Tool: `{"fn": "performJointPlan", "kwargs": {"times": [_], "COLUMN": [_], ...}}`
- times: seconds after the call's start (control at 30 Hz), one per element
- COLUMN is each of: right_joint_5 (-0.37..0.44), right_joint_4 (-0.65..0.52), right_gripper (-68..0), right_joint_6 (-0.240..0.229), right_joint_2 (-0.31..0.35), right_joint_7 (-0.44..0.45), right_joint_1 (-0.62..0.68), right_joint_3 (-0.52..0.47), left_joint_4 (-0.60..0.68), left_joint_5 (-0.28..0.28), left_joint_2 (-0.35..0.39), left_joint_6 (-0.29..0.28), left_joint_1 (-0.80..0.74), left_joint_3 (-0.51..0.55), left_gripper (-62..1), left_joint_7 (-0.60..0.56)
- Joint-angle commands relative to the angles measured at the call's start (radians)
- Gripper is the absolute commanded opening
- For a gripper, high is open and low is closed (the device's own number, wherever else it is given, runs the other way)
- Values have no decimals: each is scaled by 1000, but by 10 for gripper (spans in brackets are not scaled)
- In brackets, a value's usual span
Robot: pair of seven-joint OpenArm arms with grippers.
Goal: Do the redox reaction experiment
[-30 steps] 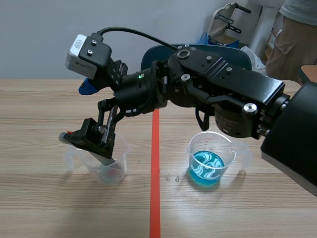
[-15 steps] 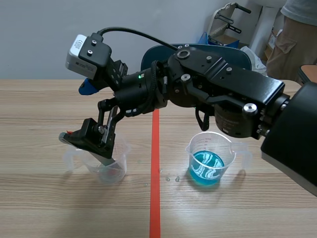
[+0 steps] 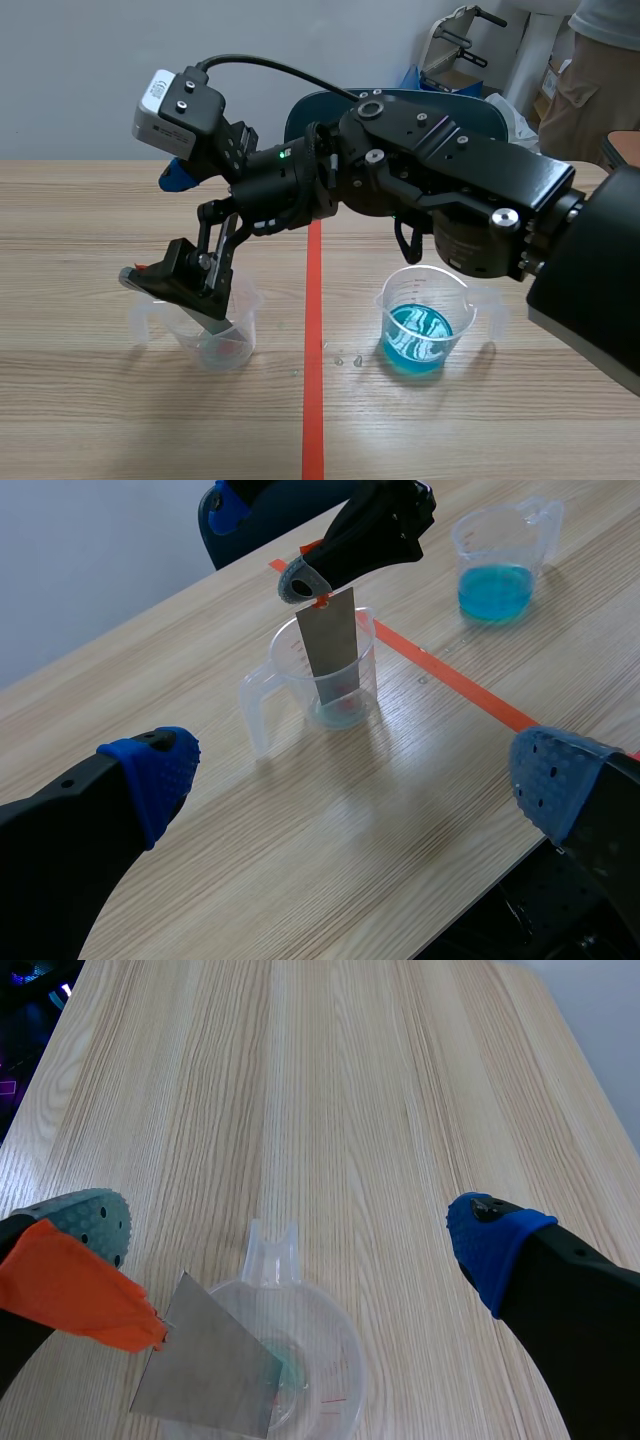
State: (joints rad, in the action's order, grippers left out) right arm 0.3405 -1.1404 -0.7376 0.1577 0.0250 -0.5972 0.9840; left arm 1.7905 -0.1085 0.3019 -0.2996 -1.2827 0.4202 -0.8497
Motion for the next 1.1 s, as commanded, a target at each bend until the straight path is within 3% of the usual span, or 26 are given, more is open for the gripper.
{"fn": "performJointPlan", "kwargs": {"times": [0.0,1.07], "right_joint_5": [10,10], "right_joint_4": [-8,-8], "right_gripper": [4,4], "right_joint_6": [-8,-8], "right_joint_2": [-8,-8], "right_joint_7": [14,0], "right_joint_1": [-12,5], "right_joint_3": [0,0], "left_joint_4": [8,8], "left_joint_5": [7,7], "left_joint_2": [-8,-8], "left_joint_6": [-2,-2], "left_joint_1": [-8,-8], "left_joint_3": [3,3], "left_gripper": [14,14], "left_joint_7": [-18,-18]}}
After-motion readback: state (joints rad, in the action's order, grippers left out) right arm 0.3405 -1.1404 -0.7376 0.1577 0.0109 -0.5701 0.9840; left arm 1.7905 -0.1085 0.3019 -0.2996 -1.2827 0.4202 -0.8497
